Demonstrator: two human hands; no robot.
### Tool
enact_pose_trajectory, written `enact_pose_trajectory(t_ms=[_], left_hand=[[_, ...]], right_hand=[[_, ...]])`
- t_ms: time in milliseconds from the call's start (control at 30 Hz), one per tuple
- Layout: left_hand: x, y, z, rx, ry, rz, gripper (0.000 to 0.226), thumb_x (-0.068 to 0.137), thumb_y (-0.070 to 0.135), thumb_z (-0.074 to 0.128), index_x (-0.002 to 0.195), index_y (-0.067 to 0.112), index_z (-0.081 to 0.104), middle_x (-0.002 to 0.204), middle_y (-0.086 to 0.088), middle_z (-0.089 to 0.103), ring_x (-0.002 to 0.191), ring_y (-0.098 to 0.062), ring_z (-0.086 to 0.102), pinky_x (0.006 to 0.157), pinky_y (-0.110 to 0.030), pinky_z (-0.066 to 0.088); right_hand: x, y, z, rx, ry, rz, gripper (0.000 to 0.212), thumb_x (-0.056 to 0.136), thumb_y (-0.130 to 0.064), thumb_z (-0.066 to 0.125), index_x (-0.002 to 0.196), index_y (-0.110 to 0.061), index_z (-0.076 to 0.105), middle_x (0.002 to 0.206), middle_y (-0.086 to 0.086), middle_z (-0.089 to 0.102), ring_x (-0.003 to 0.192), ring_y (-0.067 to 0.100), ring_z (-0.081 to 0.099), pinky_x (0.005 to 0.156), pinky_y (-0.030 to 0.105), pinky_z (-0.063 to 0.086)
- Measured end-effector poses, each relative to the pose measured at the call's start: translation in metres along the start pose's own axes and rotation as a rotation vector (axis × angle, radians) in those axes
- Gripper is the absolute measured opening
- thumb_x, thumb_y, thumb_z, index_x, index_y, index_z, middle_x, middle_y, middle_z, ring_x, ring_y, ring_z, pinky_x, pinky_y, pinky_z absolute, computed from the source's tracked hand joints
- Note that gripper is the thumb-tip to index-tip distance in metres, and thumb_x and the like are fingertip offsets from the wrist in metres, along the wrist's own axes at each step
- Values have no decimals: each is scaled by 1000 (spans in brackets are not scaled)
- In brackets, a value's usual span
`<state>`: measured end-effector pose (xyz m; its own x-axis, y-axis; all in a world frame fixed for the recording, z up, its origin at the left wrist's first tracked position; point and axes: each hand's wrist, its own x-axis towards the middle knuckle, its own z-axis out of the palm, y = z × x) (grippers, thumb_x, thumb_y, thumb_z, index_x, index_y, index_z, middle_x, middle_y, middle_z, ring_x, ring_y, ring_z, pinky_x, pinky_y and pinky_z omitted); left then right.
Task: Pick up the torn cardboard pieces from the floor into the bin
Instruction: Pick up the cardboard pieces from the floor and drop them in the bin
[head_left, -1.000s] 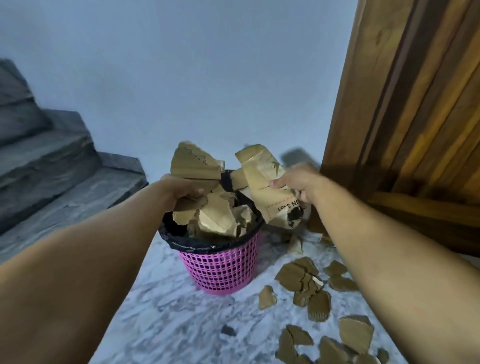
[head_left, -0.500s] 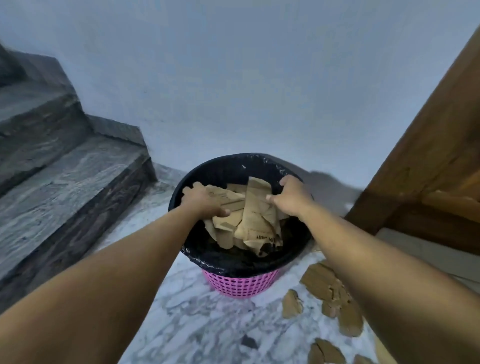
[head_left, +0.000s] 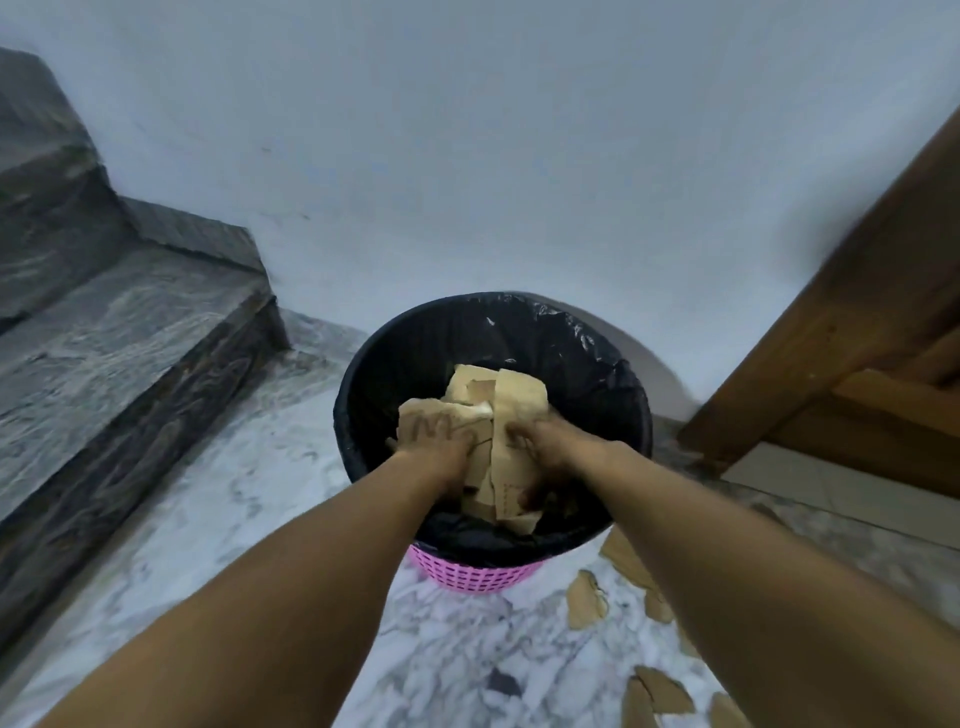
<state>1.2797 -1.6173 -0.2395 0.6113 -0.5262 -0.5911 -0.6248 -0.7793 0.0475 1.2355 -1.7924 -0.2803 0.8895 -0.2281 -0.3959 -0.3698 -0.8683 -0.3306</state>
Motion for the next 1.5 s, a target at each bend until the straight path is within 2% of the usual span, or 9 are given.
enact_pose_trajectory(t_ms=[133, 333, 500, 700, 867, 1067, 1233, 1333, 1500], left_hand=[[-8, 7, -24, 92, 50, -24, 87, 78, 40, 70, 150, 28, 23, 154, -8, 26, 139, -32, 28, 111, -54, 24], [-20, 56, -64, -80, 327, 65, 42, 77, 13, 55, 117, 23, 61, 120, -6, 61, 107, -27, 59, 89, -41, 52], [-28, 142, -92, -243, 556, 194, 30, 78, 3, 54, 101, 13, 69, 104, -7, 69, 99, -26, 64, 83, -34, 54], [0, 230, -70, -112, 564, 335, 33, 80, 4, 51, 108, 15, 64, 112, -6, 64, 101, -24, 61, 84, -30, 50], [58, 267, -8, 92, 450, 414, 29, 87, 21, 57, 115, 12, 58, 109, -8, 65, 94, -24, 62, 74, -28, 47], [117, 280, 69, 24, 124, 331, 106, 64, 39, 85, 149, 17, 25, 151, -11, 36, 135, -32, 39, 105, -41, 39], [166, 278, 112, 23, -43, 277, 149, 48, 43, 93, 152, 27, -12, 157, -11, -27, 146, -40, -12, 116, -59, 16], [186, 276, 116, 193, -29, 291, 156, 48, 42, 92, 148, 25, -26, 148, -12, -43, 140, -40, -29, 114, -65, 2], [227, 271, 108, 268, -4, 262, 164, 39, 53, 92, 145, 28, -30, 148, -9, -44, 138, -41, -33, 110, -71, 0]], right_hand=[[-43, -10, -50, -19, -48, 28, 68, 67, -33, 86, 129, -25, 59, 128, 2, 59, 112, 25, 58, 95, 32, 47], [-89, 19, -115, 338, 225, -61, 12, 77, -13, 80, 88, -13, 75, 87, 0, 73, 89, 20, 71, 83, 35, 58], [-121, 91, -136, 454, 232, 97, 6, 86, -10, 71, 83, -15, 70, 83, 5, 72, 77, 19, 74, 69, 33, 61], [-155, 201, -107, 411, 176, 290, 8, 89, -6, 65, 97, -7, 69, 94, 15, 70, 88, 29, 70, 75, 42, 61], [-161, 287, -60, 400, 101, 415, 2, 89, -10, 68, 90, -9, 67, 93, 15, 69, 76, 21, 68, 67, 36, 58], [-147, 367, 8, 161, -44, 494, 56, 79, -30, 79, 125, -3, 61, 125, 15, 61, 96, 25, 63, 63, 21, 51], [-117, 417, 80, 242, -55, 540, 145, 46, -50, 93, 154, -34, -2, 160, 14, 15, 139, 39, 32, 108, 46, 39], [-89, 426, 94, 213, -27, 613, 162, 36, -58, 91, 149, -37, -24, 159, 14, -26, 145, 50, -13, 115, 65, 10], [-60, 422, 98, 141, -158, 574, 169, 20, -72, 85, 139, -49, -32, 154, 11, -38, 140, 56, -19, 106, 78, 8]])
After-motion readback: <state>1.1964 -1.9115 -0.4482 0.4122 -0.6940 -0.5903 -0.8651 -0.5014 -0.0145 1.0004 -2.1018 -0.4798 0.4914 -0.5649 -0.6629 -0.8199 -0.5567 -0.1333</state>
